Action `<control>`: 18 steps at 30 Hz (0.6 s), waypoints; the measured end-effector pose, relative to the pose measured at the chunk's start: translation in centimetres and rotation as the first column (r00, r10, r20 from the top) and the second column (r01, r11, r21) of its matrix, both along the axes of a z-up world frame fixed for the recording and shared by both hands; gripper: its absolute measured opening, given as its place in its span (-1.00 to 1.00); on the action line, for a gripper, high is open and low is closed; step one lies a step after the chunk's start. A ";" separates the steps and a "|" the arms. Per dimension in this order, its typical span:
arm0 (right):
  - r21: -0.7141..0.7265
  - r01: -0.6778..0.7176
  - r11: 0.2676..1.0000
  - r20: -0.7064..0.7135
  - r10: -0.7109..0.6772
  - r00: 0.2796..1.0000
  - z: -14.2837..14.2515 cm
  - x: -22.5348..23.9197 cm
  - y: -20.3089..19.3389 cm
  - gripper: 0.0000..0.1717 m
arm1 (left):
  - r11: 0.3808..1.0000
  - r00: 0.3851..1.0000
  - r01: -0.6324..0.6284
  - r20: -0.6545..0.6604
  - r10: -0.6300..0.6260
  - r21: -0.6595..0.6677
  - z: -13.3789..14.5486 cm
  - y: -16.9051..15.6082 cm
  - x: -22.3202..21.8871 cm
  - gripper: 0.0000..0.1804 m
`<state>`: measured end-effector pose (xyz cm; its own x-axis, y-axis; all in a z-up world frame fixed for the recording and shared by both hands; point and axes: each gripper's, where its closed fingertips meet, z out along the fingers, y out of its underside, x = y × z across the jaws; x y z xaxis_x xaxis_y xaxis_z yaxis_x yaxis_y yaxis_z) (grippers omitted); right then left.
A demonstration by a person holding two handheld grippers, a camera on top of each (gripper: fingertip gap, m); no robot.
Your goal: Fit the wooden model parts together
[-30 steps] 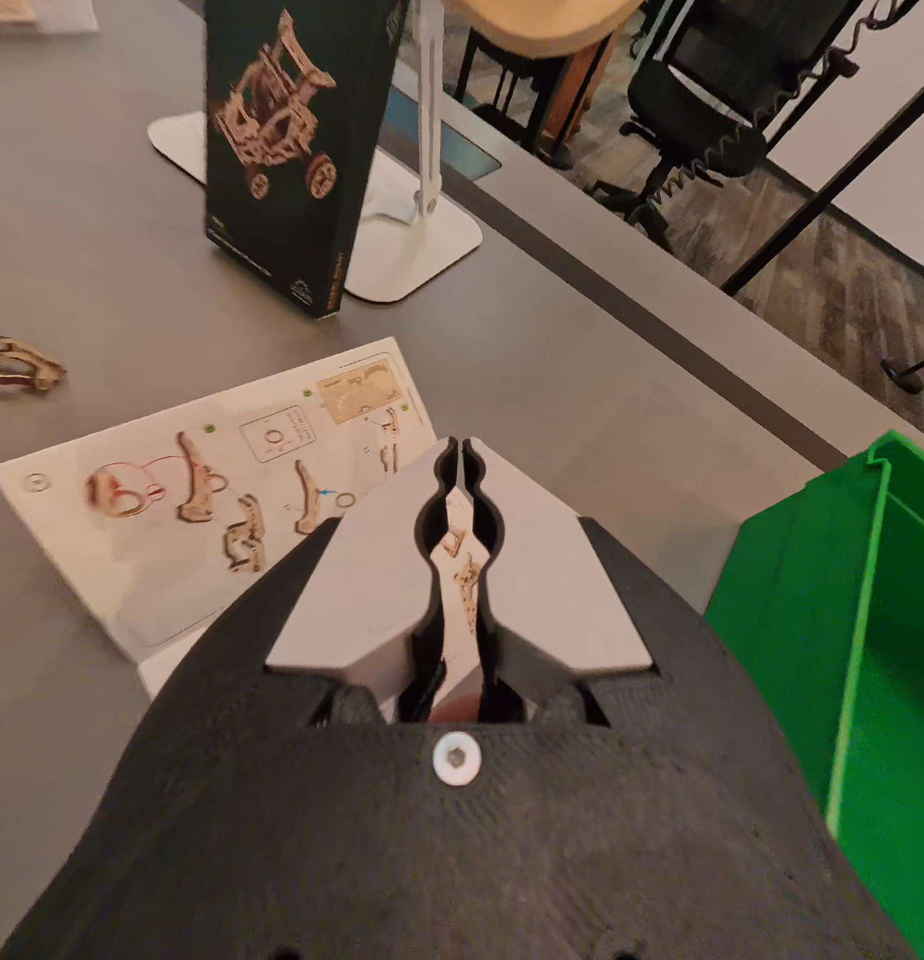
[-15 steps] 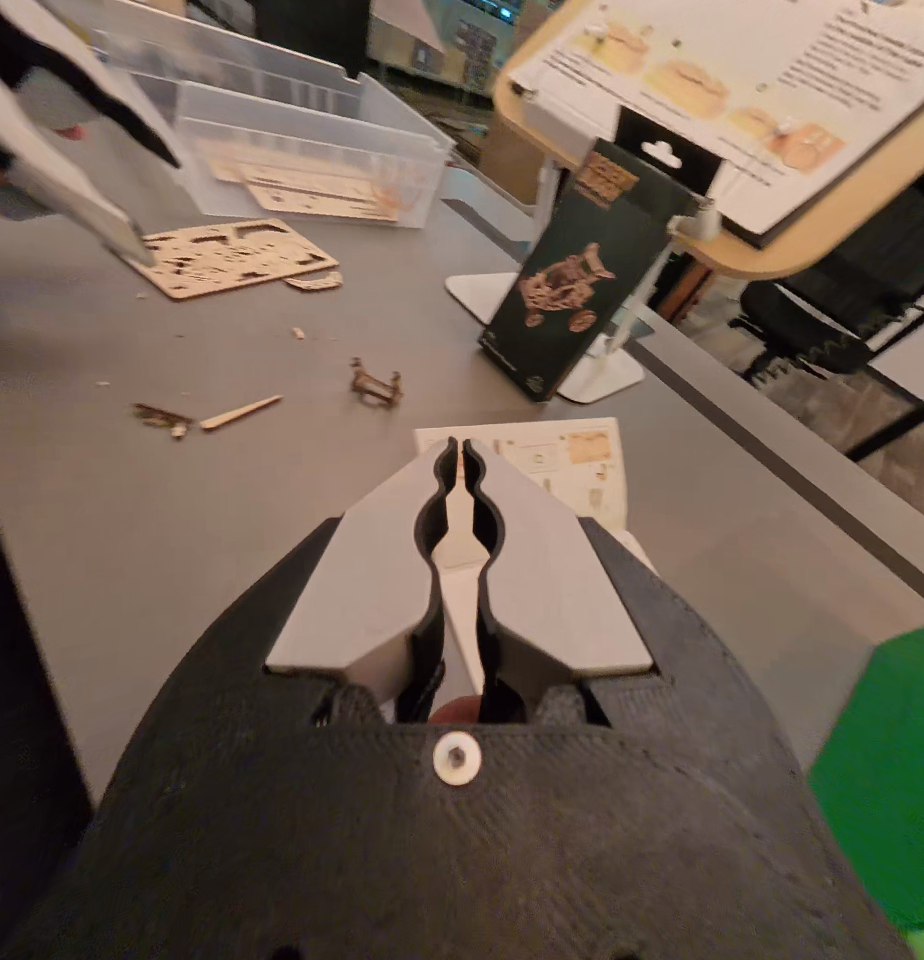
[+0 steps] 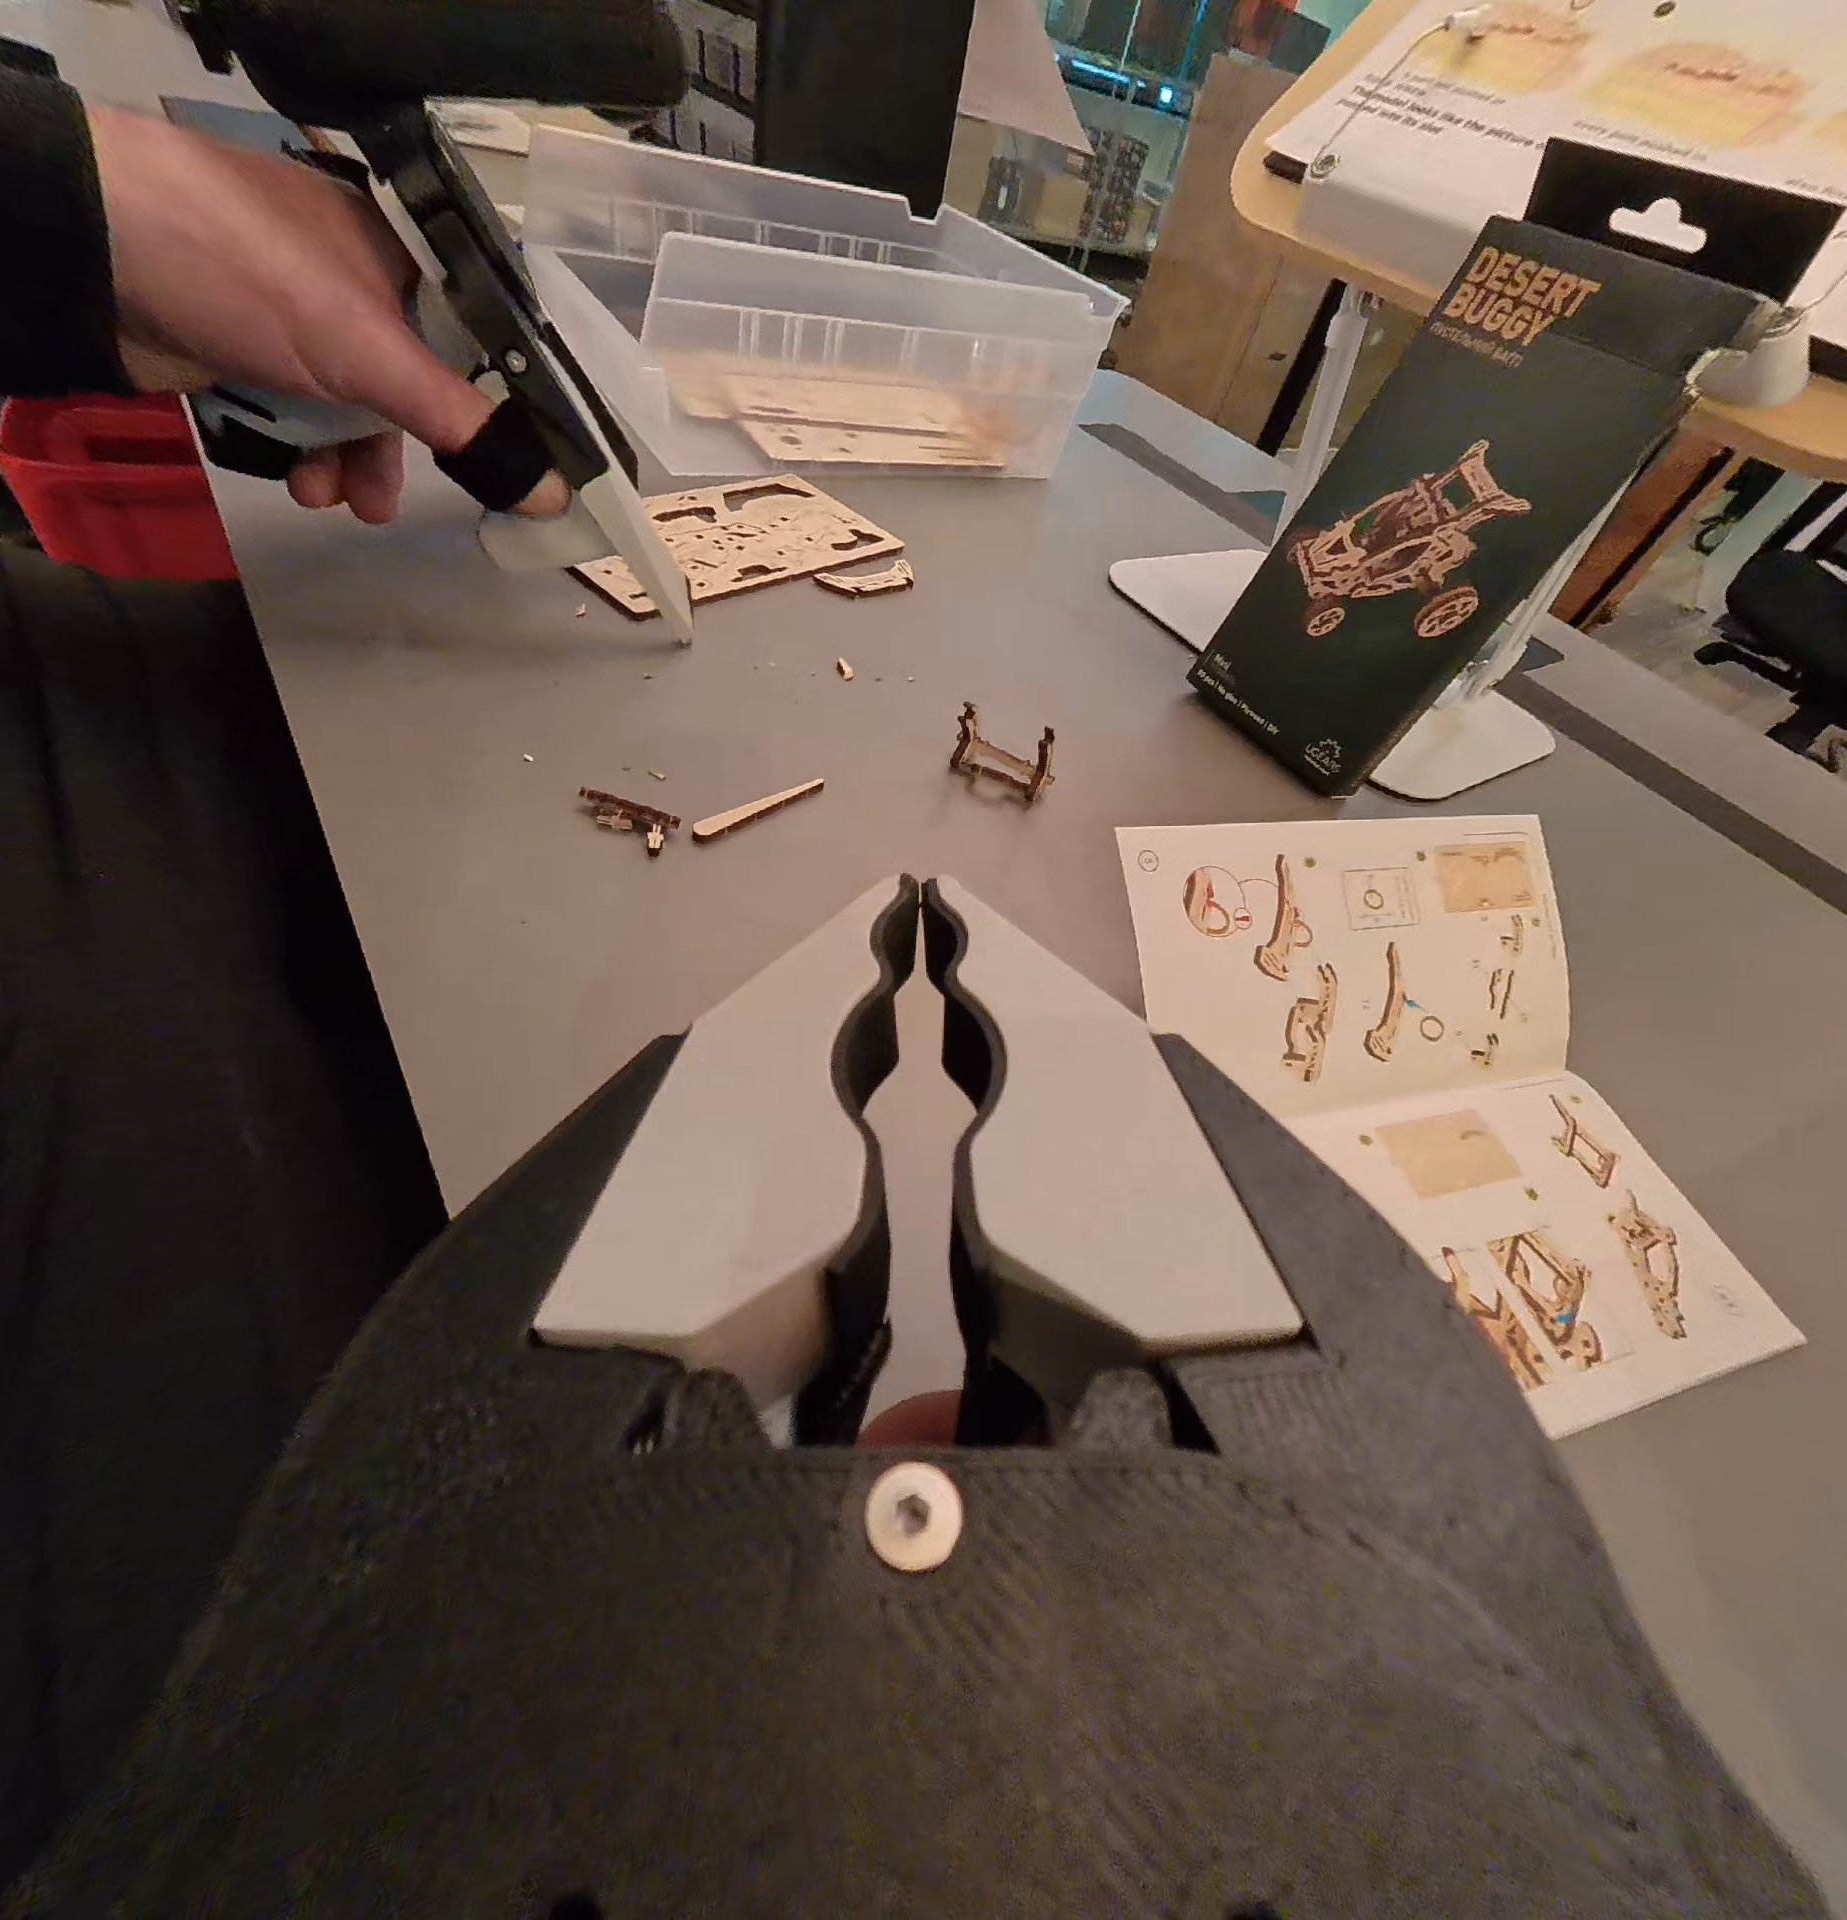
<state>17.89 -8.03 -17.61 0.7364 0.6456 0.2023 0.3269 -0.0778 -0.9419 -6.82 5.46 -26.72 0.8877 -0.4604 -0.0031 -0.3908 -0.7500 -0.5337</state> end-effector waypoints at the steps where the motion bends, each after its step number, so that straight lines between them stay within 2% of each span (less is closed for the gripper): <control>1: 0.001 -0.004 1.000 -0.005 0.004 1.000 0.1 0.0 0.0 -1.00 | 1.000 1.000 -0.003 0.008 0.003 0.015 0.3 0.0 0.1 0.24; 2: 0.003 -0.006 1.000 -0.005 0.006 1.000 0.1 0.0 0.0 -1.00 | 1.000 1.000 -0.005 0.010 0.005 0.012 0.4 -0.1 0.1 0.15; 11: -0.025 -0.041 0.999 -0.017 0.041 0.999 0.4 -1.7 0.4 -1.00 | 0.999 0.998 0.013 0.061 -0.016 0.050 0.7 -0.8 0.4 0.11; 12: -0.041 -0.048 0.998 -0.026 0.047 0.999 0.3 -2.2 0.6 -1.00 | 0.998 0.997 0.010 0.076 -0.015 0.063 0.9 -0.9 0.3 0.02; 13: -0.066 -0.054 0.996 -0.041 0.051 0.998 0.1 -2.7 0.8 -1.00 | 0.993 0.995 -0.010 0.096 -0.001 0.114 1.7 -0.7 0.0 -0.55; 14: -0.098 -0.066 0.993 -0.059 0.061 0.996 0.0 -3.4 0.9 -0.96 | 0.989 0.992 -0.019 0.128 0.000 0.147 2.4 -0.6 0.0 -0.65; 15: -0.133 -0.084 0.988 -0.077 0.074 0.994 -0.2 -4.2 1.1 -0.94 | 0.991 0.993 -0.004 0.121 -0.013 0.134 2.3 -0.9 -0.1 -0.56; 16: -0.165 -0.098 0.981 -0.087 0.085 0.993 -0.5 -4.9 1.3 -0.93 | 0.995 0.998 0.024 0.063 -0.031 0.099 1.4 -1.4 -0.4 -0.36; 17: -0.181 -0.113 0.977 -0.086 0.099 0.991 -0.6 -5.7 1.4 -0.91 | 0.996 0.998 0.044 0.038 -0.047 0.084 0.8 -1.7 -0.4 -0.24; 18: -0.183 -0.129 0.975 -0.082 0.115 0.990 -0.6 -6.4 1.6 -0.91 | 0.996 0.997 0.043 0.063 -0.049 0.084 1.0 -1.9 -0.1 -0.23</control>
<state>11.48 -6.46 -18.23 0.6577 0.7530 0.0196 0.2783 -0.2187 -0.9352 -6.91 3.54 -25.74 0.8652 -0.5013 0.0144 -0.3863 -0.6844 -0.6184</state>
